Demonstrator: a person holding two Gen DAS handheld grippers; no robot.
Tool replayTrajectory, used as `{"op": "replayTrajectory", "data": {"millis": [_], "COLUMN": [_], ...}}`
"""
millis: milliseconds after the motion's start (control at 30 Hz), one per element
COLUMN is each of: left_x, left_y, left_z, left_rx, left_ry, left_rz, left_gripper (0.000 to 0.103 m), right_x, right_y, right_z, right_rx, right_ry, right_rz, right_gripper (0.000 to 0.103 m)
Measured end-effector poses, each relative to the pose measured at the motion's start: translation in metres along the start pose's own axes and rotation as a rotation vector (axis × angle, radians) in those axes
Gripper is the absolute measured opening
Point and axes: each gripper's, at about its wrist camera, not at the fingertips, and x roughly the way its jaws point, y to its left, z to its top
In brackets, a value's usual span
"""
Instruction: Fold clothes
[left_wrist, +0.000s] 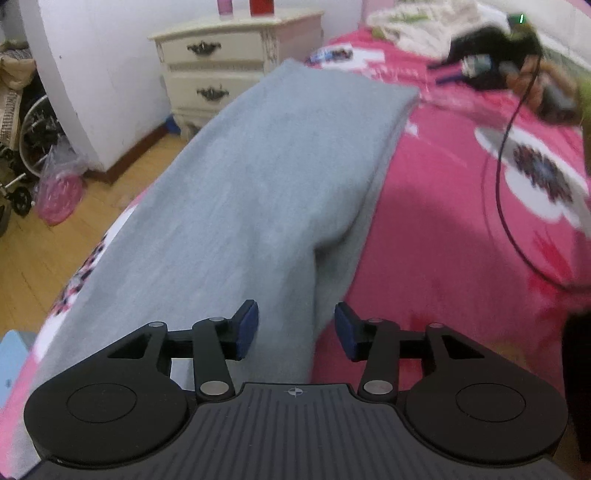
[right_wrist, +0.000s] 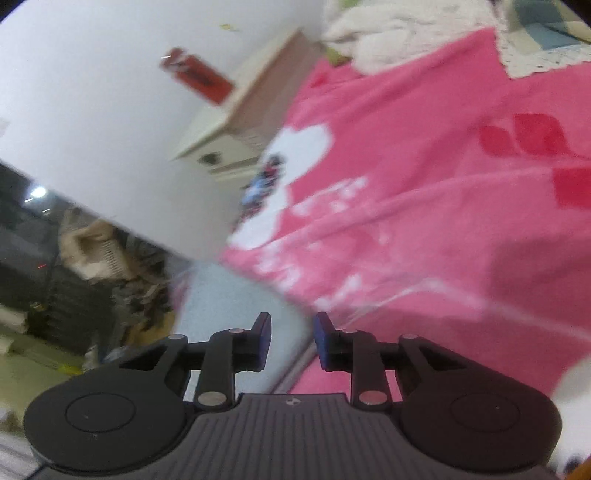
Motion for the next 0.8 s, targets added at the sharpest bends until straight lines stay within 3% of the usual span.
{"op": "replayTrajectory", "data": {"millis": [67,133,267,367,433,500,567,800], "left_x": [-0.01,-0.017,-0.024,-0.027,-0.027,-0.028,-0.031,-0.036], "left_y": [0.001,-0.001,-0.004,-0.003,-0.002,0.001,0.007,0.029], "left_z": [-0.009,-0.018,-0.032,-0.037,-0.04,-0.041,-0.04,-0.04], "left_rx": [0.031,0.073,0.107,0.09,0.081,0.069,0.04,-0.094], "left_ry": [0.053,0.099,0.161,0.168,0.168,0.159,0.148,0.127], "left_rz": [0.011,0.048,0.106,0.11,0.106,0.095,0.086,0.027], "left_gripper": [0.046,0.046,0.045,0.044,0.035,0.03,0.018,0.012], "right_x": [-0.005,-0.003,0.01,0.021,0.027,0.03,0.028,0.034], "right_y": [0.023,0.055,0.131,0.167,0.184,0.192,0.199,0.205], "right_z": [-0.019,-0.049,-0.142,-0.216,-0.258,-0.286,-0.307,-0.353], "right_rx": [-0.069,-0.209,-0.734,-1.043,-1.206,-1.327,-1.431,-1.728], "right_ry": [0.079,0.212,0.451,0.558,0.575,0.54,0.504,0.523], "right_rz": [0.058,0.127,0.247,0.325,0.352,0.359,0.368,0.392], "right_gripper": [0.027,0.027,0.025,0.025,0.025,0.026,0.026,0.028]}}
